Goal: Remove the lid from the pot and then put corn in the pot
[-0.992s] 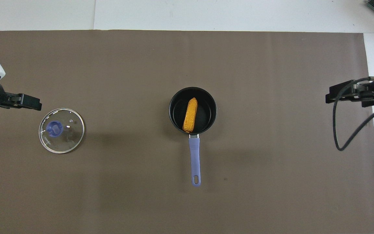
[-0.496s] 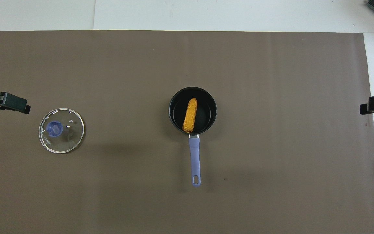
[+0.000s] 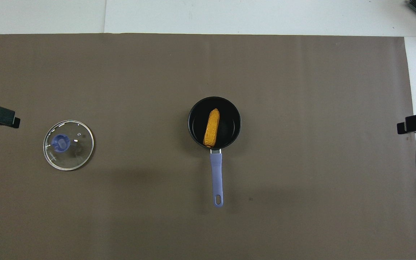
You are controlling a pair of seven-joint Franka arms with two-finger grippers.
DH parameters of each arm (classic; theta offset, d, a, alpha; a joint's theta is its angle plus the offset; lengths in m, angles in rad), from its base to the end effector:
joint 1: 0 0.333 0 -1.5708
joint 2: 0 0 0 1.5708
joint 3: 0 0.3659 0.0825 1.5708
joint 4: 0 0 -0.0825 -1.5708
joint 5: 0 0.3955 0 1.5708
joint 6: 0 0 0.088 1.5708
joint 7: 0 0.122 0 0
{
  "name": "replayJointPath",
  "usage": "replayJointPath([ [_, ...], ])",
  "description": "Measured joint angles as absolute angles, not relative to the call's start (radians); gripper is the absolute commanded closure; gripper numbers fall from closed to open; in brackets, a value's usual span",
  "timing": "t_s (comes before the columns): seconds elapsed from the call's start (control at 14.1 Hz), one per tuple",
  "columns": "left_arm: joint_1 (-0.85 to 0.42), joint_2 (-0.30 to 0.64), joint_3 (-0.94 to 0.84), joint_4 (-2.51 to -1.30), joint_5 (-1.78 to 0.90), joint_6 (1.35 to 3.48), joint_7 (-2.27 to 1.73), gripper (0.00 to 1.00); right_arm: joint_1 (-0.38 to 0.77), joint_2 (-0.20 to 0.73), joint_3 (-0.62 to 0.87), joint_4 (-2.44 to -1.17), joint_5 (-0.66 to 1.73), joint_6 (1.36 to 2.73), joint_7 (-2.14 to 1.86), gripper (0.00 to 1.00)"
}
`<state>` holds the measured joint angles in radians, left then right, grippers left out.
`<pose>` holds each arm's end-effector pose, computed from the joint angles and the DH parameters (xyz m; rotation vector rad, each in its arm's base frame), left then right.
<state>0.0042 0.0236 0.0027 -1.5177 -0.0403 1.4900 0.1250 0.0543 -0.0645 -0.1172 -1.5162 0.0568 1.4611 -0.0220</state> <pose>0.5657 -0.0013 0.6647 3.0916 -0.1862 -0.0752 0.5302 -0.0287 0.7112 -3.0776 0.0527 -0.0180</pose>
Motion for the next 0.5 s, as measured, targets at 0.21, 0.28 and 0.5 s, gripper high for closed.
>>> replayJointPath([
  [0.21, 0.004, 0.024, 0.003, -1.518, -0.04, 1.478, 0.125, 0.0, 0.054, -0.064, -0.117, -1.516, 0.055, 1.461, -0.022, 0.0],
  [0.28, 0.004, 0.024, 0.003, -1.518, -0.04, 1.463, 0.125, 0.0, 0.054, -0.064, -0.117, -1.517, 0.052, 1.461, -0.022, 0.0],
  [0.5, 0.004, 0.024, 0.002, -1.51, -0.027, 1.41, 0.126, 0.0, 0.054, -0.062, -0.117, -1.52, 0.045, 1.461, -0.022, 0.0],
])
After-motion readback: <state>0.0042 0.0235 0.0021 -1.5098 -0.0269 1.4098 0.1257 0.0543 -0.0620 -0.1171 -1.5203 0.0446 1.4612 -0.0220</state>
